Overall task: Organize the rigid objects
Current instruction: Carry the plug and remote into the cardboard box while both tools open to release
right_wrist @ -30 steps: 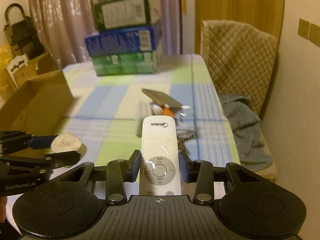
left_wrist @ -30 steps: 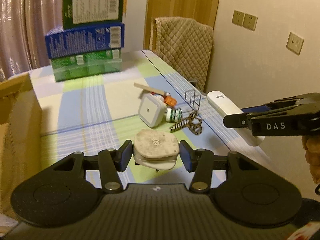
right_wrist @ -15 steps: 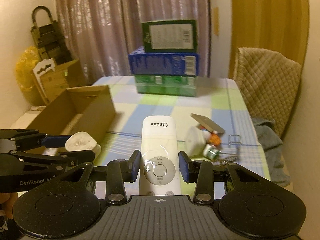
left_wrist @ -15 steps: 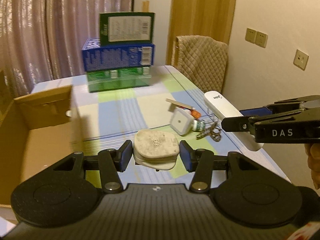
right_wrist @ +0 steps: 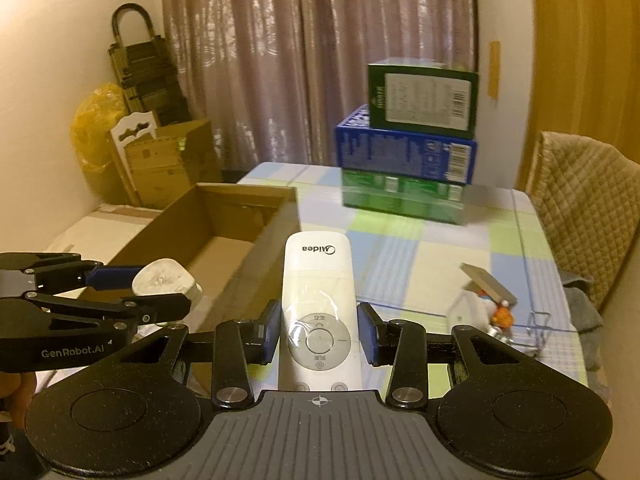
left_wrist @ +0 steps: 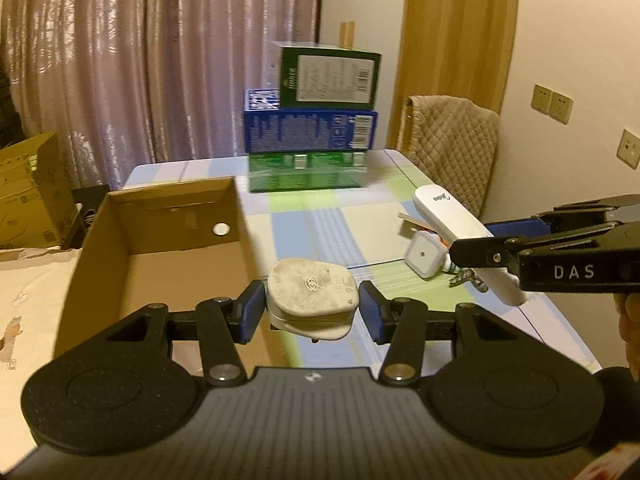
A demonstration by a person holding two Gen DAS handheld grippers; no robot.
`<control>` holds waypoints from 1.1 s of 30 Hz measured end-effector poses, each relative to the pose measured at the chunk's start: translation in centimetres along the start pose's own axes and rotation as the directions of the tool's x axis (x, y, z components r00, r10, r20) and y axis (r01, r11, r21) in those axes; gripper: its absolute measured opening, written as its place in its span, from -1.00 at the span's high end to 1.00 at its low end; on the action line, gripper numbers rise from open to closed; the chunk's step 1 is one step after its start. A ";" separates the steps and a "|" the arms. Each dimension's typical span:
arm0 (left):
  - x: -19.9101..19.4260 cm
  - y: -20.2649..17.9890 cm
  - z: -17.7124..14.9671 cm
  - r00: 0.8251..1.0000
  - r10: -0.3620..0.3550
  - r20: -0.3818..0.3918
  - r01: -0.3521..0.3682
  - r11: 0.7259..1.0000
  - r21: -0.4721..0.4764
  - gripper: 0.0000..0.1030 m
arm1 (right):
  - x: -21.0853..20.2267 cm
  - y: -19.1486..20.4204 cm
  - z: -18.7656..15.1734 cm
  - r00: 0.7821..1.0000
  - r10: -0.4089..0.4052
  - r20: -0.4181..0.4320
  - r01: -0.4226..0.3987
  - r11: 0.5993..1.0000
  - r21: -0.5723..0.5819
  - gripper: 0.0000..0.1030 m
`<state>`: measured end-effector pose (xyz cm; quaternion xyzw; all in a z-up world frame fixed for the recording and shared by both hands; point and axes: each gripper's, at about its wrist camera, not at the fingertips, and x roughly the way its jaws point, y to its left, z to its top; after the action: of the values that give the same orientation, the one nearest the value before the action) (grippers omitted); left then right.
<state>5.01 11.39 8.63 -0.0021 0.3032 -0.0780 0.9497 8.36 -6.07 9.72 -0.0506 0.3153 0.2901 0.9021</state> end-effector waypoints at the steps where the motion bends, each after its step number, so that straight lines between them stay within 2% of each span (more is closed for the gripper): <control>1: -0.3 0.5 0.0 1.000 0.005 0.002 -0.005 1.000 -0.004 0.11 | 0.1 0.3 0.1 1.000 0.005 0.000 -0.005 1.000 -0.004 0.27; 11: -1.7 5.2 -0.1 0.998 0.066 -0.006 -0.066 0.998 -0.016 0.11 | 1.9 4.2 1.0 0.998 0.065 -0.012 -0.065 0.997 -0.032 0.27; 17: -1.5 8.1 0.2 0.994 0.110 -0.022 -0.111 0.994 -0.010 0.11 | 4.8 6.2 1.6 0.992 0.115 -0.045 -0.116 0.993 -0.029 0.27; 23: 0.1 11.1 0.6 0.988 0.147 -0.039 -0.148 0.989 -0.003 0.11 | 8.3 8.1 2.1 0.986 0.143 -0.084 -0.147 0.988 -0.042 0.27; 33: 4.8 14.9 1.3 0.985 0.141 -0.096 -0.140 0.990 0.026 0.11 | 14.3 9.7 3.2 0.980 0.142 -0.139 -0.151 0.987 -0.056 0.27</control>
<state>11.83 25.32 6.16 0.0323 0.3480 -0.0138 0.9368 13.78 9.85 4.59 -0.0763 0.3685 0.3621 0.8528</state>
